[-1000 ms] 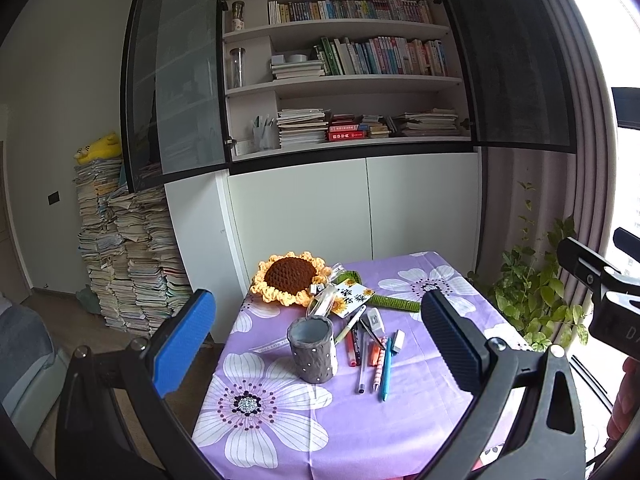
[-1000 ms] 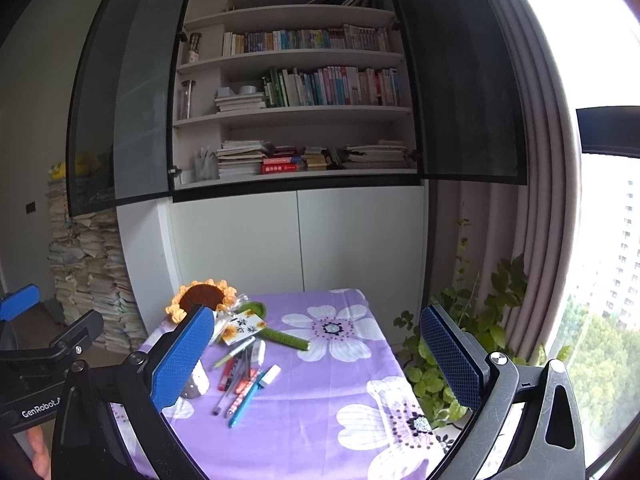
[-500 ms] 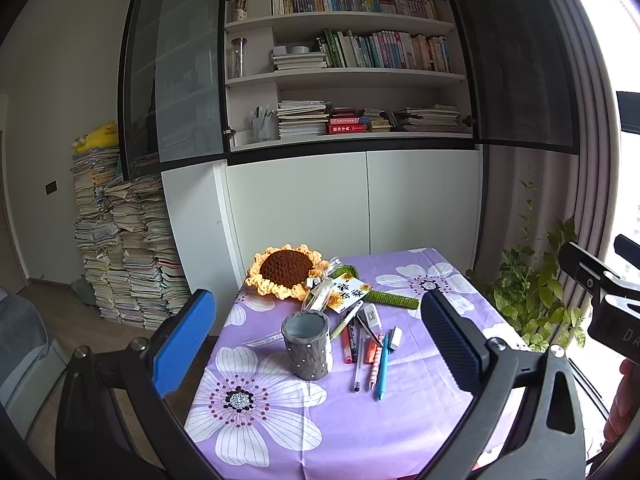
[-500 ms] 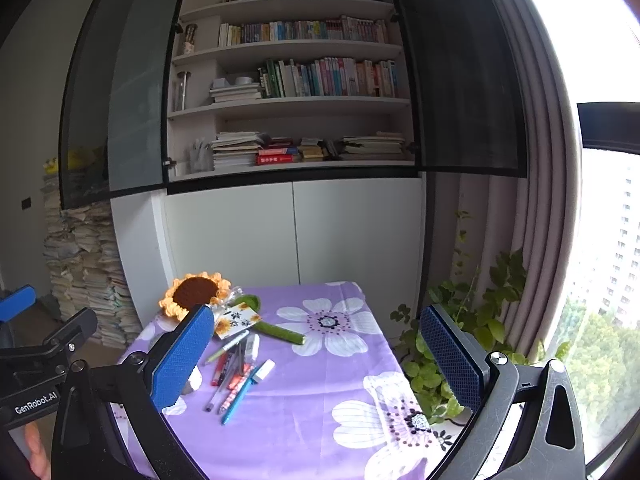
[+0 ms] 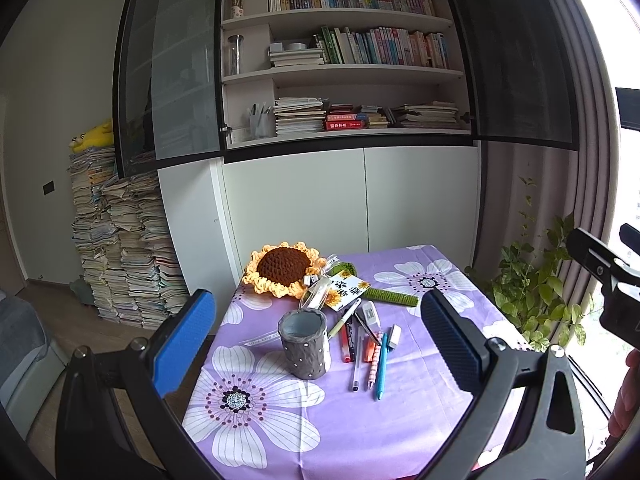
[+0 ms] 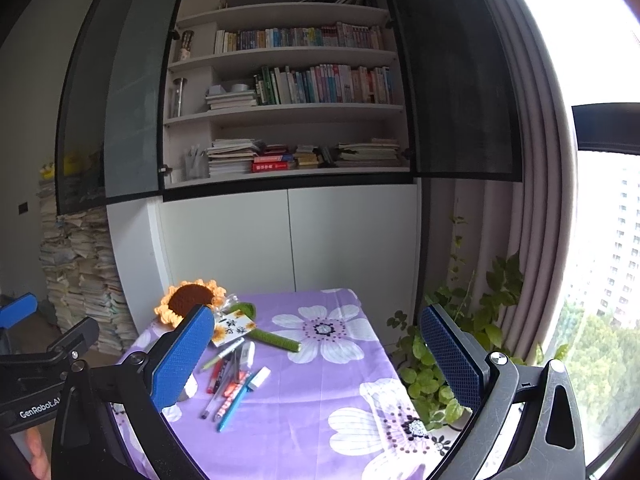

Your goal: Organize stationery

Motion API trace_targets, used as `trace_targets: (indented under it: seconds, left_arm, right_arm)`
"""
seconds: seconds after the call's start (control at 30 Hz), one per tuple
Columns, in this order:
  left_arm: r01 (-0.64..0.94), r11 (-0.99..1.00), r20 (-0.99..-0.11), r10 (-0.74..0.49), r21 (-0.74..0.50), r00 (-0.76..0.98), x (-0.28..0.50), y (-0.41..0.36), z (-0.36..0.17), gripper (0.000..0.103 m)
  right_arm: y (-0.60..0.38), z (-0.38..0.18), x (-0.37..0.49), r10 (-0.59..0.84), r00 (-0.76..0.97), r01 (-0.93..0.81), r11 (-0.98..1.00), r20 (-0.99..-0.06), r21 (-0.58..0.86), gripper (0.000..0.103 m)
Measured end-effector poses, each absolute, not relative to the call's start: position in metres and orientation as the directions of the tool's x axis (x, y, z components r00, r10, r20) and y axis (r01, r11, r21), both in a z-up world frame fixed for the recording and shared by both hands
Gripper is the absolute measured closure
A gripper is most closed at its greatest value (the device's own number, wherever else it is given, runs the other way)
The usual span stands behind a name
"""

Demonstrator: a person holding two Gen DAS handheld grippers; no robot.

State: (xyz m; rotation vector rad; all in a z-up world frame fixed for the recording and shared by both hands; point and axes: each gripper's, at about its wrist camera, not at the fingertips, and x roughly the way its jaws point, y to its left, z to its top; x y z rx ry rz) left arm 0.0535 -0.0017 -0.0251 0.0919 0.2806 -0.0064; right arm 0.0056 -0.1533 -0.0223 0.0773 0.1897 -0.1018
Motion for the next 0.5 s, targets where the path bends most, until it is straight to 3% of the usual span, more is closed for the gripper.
trace_targets:
  seconds: [0.3,0.5]
  left_arm:
    - [0.031,0.993,-0.268,0.001,0.113,0.963,0.053,-0.010,-0.025,0.001]
    - [0.023,0.991,-0.287,0.016,0.130,0.958,0.063,-0.013,-0.031,0.001]
  right_arm:
    - [-0.153,-0.016,-0.011,-0.091,0.991,0.096,0.994,-0.095,0.050,0.000]
    - [-0.165,-0.027,0.010,-0.079,0.975,0.095,0.993,-0.206,0.065,0.000]
